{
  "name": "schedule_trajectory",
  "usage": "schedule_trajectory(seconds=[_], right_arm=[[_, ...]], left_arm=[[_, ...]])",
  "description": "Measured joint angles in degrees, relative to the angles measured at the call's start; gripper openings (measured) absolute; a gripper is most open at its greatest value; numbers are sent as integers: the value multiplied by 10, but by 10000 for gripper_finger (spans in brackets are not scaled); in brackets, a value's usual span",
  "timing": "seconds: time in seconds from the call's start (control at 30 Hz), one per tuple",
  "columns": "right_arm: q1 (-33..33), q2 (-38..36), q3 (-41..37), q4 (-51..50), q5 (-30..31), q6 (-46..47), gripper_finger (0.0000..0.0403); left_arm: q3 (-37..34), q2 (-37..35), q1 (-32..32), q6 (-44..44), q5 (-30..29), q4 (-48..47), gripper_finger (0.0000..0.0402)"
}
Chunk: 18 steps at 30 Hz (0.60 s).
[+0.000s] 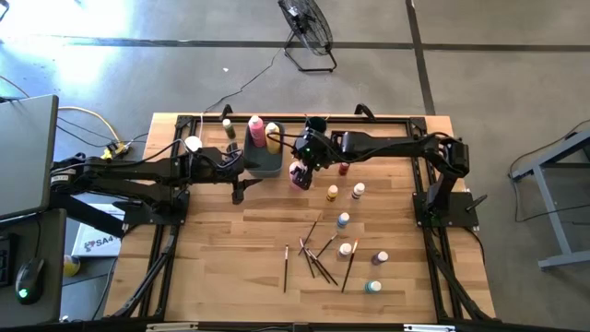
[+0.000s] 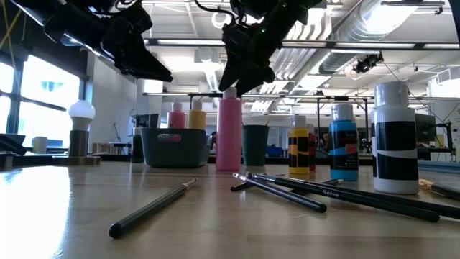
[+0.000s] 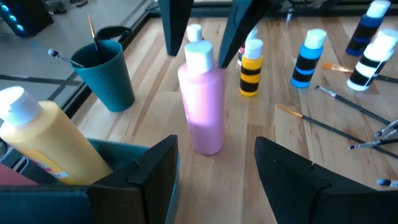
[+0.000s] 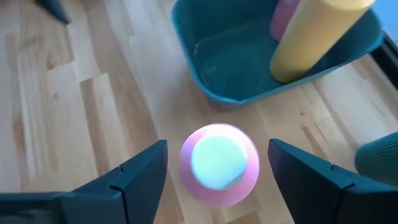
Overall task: Pick & Place Paint Supplies
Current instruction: Put the large pink paint bottle into the green bin
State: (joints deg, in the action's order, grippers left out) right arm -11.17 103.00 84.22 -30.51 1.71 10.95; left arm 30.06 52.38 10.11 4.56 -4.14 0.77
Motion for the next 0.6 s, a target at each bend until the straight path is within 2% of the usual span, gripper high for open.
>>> schedule_trajectory(seconds=[0.37,0.6], right_arm=[[-7,-94,0,-30,-3,-45,268],[-7,-188,0,-153,-4,-100,257]], left_arm=[[0,0,0,-3,0,-8,211],[0,0,0,-3,0,-10,211]])
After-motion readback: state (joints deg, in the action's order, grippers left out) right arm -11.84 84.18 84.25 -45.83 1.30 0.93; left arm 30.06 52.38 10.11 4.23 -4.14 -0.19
